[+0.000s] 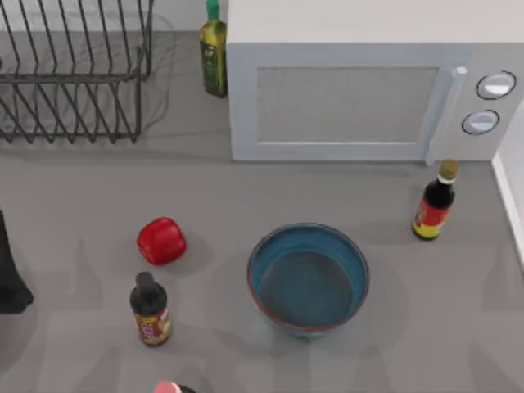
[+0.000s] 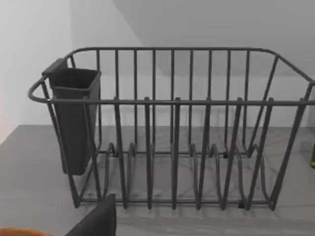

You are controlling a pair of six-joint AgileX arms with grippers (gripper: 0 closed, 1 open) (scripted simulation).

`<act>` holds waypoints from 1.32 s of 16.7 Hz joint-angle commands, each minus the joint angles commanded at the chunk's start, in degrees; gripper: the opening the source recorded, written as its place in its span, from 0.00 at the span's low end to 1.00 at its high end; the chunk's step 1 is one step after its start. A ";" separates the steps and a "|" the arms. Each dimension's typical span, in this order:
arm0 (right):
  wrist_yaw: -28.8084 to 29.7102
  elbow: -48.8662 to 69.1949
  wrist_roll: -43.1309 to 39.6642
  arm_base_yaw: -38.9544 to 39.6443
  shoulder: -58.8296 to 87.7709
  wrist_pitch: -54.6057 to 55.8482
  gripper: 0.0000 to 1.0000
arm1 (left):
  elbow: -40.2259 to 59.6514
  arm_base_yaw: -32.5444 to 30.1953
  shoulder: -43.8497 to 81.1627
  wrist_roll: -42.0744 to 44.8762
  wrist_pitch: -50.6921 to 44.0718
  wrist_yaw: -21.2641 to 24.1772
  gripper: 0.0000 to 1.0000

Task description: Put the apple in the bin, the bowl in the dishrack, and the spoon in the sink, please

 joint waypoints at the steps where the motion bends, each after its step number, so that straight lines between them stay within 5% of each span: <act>1: 0.00 0.00 0.00 0.00 0.00 0.00 1.00 | 0.00 0.00 0.00 0.00 0.00 0.00 1.00; 9: 0.00 0.00 0.00 0.00 0.00 0.00 1.00 | 14.38 -3.76 16.62 4.97 -10.63 0.53 1.00; 22: 0.00 0.00 0.00 0.00 0.00 0.00 1.00 | 70.01 -18.20 89.79 24.03 -51.61 2.59 1.00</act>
